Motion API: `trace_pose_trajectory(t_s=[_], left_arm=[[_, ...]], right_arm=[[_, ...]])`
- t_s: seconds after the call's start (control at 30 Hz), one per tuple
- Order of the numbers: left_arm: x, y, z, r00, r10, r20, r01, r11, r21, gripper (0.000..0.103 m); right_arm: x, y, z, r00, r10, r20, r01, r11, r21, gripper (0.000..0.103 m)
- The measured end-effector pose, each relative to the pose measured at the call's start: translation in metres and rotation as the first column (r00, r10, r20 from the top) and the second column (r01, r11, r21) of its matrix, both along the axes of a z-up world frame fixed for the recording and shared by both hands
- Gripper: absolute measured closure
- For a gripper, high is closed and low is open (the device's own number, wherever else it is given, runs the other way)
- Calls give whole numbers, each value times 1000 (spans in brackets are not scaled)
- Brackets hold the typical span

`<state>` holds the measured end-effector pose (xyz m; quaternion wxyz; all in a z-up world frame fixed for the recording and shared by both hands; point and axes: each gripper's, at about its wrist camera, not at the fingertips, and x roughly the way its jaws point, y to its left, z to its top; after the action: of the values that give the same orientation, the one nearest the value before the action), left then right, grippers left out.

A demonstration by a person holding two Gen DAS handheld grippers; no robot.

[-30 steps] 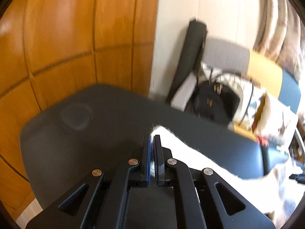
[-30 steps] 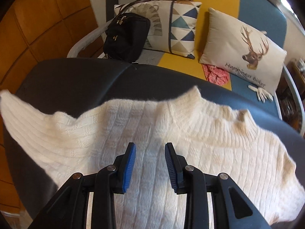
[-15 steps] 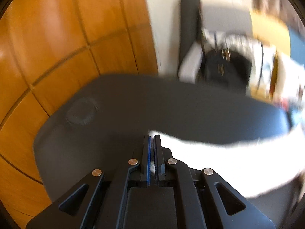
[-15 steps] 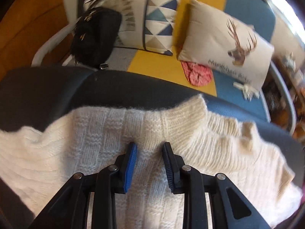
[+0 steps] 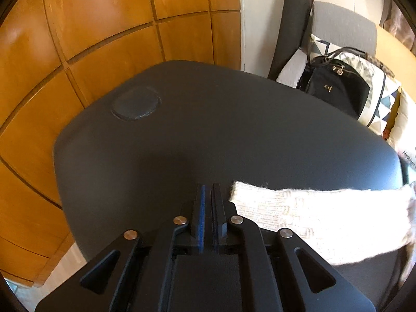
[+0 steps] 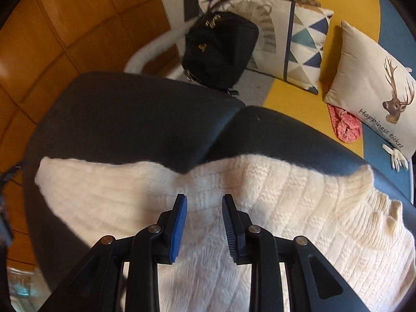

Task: Fold clothes

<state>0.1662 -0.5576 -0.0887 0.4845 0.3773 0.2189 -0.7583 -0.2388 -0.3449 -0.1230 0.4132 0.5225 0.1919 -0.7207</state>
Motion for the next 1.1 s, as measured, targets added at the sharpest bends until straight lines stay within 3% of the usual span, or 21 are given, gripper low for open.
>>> trace_pose_trajectory(t_s=[0.2, 0.4, 0.47, 0.57, 0.83, 1.0, 1.1], left_arm=[[-43, 33, -4, 982, -174, -76, 177, 984, 31, 97], [-137, 96, -41, 921, -390, -20, 390, 919, 60, 97], [-154, 108, -53, 915, -402, 17, 400, 914, 73, 97], [-159, 110, -66, 929, -369, 36, 366, 927, 81, 94], [-149, 113, -71, 947, -314, 68, 310, 948, 64, 93], [-138, 124, -45, 951, -310, -1, 309, 949, 65, 93], [-132, 152, -19, 934, -355, -42, 356, 934, 27, 93]], right_arm=[[2, -8, -6, 1000, 13, -16, -13, 1000, 20, 74], [5, -2, -2, 999, 5, -34, -4, 1000, 15, 75], [0, -7, -7, 999, -7, -45, 8, 1000, 16, 75], [-6, -16, -14, 997, -28, -75, 30, 999, 26, 76], [22, -38, -18, 956, 10, -294, 28, 991, 127, 73], [35, 24, 17, 982, -44, -181, 40, 999, -25, 73], [56, 80, 43, 992, -74, -102, 60, 988, -141, 73]])
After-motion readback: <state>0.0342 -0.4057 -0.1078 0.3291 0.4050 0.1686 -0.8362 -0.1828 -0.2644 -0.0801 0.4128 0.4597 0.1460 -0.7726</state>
